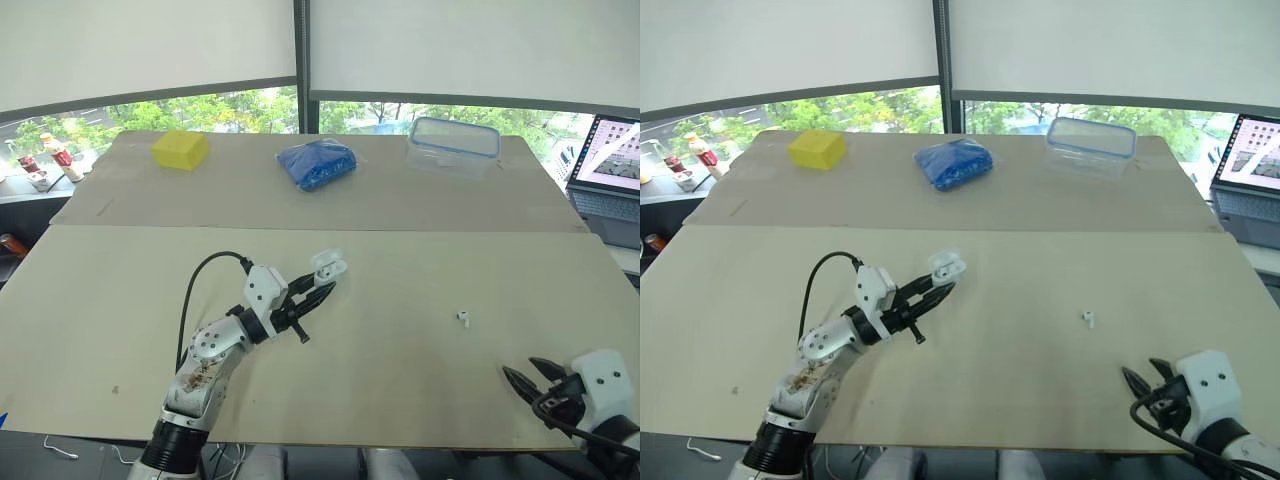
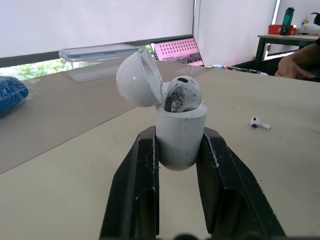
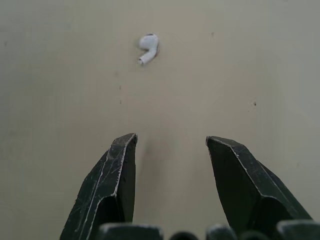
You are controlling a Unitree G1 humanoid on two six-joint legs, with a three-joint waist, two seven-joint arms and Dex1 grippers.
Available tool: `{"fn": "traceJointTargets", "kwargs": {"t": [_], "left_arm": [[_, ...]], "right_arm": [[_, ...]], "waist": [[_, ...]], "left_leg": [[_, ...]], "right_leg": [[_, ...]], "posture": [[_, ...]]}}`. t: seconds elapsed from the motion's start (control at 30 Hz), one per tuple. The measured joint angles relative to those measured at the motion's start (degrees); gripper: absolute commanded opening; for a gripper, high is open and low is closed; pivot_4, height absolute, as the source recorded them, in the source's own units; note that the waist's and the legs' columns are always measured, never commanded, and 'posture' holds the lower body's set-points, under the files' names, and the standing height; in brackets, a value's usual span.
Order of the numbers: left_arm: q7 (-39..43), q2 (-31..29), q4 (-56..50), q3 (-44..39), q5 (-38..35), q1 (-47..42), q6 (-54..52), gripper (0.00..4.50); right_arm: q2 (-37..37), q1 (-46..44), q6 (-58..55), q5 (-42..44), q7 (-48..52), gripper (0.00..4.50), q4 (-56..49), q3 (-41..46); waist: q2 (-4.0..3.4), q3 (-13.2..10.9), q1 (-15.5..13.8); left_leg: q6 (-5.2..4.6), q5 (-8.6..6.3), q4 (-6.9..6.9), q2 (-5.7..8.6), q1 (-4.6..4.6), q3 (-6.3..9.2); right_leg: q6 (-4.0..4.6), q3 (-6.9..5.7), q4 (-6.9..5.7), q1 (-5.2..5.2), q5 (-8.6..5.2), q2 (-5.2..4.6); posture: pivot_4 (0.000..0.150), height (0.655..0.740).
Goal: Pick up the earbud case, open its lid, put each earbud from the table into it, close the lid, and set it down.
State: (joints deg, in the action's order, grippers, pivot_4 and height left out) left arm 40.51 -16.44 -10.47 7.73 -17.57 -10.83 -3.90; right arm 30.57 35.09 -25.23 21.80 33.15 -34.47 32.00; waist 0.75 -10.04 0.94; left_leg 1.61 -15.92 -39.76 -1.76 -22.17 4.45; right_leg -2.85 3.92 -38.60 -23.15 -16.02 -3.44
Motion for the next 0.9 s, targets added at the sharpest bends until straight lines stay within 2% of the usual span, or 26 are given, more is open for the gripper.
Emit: {"fn": "traceJointTargets", "kwargs": {"t": [0.07,0.17,0.2,0.33,0.57,0.9], "left_arm": [[0.0,-0.1,0.0,0.0,0.3,0.1,0.0,0.53],[0.1,0.0,0.0,0.2,0.5,0.1,0.0,0.53],[0.1,-0.1,0.0,0.2,0.5,0.1,0.1,0.53],[0.1,0.0,0.0,0.3,0.5,0.1,0.1,0.53],[-0.1,0.4,-0.1,1.2,0.8,0.2,0.1,0.53],[-0.4,0.5,-1.2,2.1,0.8,0.9,0.0,0.53]], "right_arm": [[-0.3,0.0,-0.1,0.8,-0.1,3.28,0.3,1.0],[-0.6,-1.3,-1.6,2.2,-0.9,4.36,0.3,1.5],[-0.5,-2.4,-2.8,2.3,-1.4,4.47,0.1,1.5],[-0.5,-7.9,-7.2,3.2,-5.3,4.50,-1.7,-0.3],[-1.8,-19.3,-13.1,1.7,-13.3,4.50,-3.8,-9.1],[-5.9,-27.5,-13.8,-4.3,-19.7,4.50,6.3,-17.1]], "waist": [[-0.01,0.0,0.0],[-0.01,0.0,0.0],[-0.01,0.0,0.0],[-0.03,0.0,0.1],[-0.06,0.0,-0.3],[-0.09,0.0,-0.1]], "left_leg": [[0.00,0.00,0.00,0.00,0.00,0.00],[0.00,0.00,0.00,0.01,-0.01,0.00],[0.00,0.00,0.00,0.00,-0.01,0.00],[0.00,0.00,0.00,-0.01,0.00,0.00],[0.00,0.00,-0.02,0.04,-0.07,0.02],[0.00,0.00,-0.01,0.03,-0.04,0.02]], "right_leg": [[0.00,0.00,0.00,0.00,0.00,0.01],[0.00,0.00,0.01,0.00,0.00,0.00],[0.00,0.00,0.01,0.00,0.00,0.00],[0.01,0.00,0.00,0.00,0.01,0.02],[0.00,-0.01,0.02,-0.03,0.00,-0.03],[0.01,-0.01,-0.02,-0.06,0.01,0.00]], "posture": [[0.150,0.6859],[0.150,0.6859],[0.150,0.6859],[0.150,0.6859],[0.150,0.6859],[0.150,0.6859]]}}
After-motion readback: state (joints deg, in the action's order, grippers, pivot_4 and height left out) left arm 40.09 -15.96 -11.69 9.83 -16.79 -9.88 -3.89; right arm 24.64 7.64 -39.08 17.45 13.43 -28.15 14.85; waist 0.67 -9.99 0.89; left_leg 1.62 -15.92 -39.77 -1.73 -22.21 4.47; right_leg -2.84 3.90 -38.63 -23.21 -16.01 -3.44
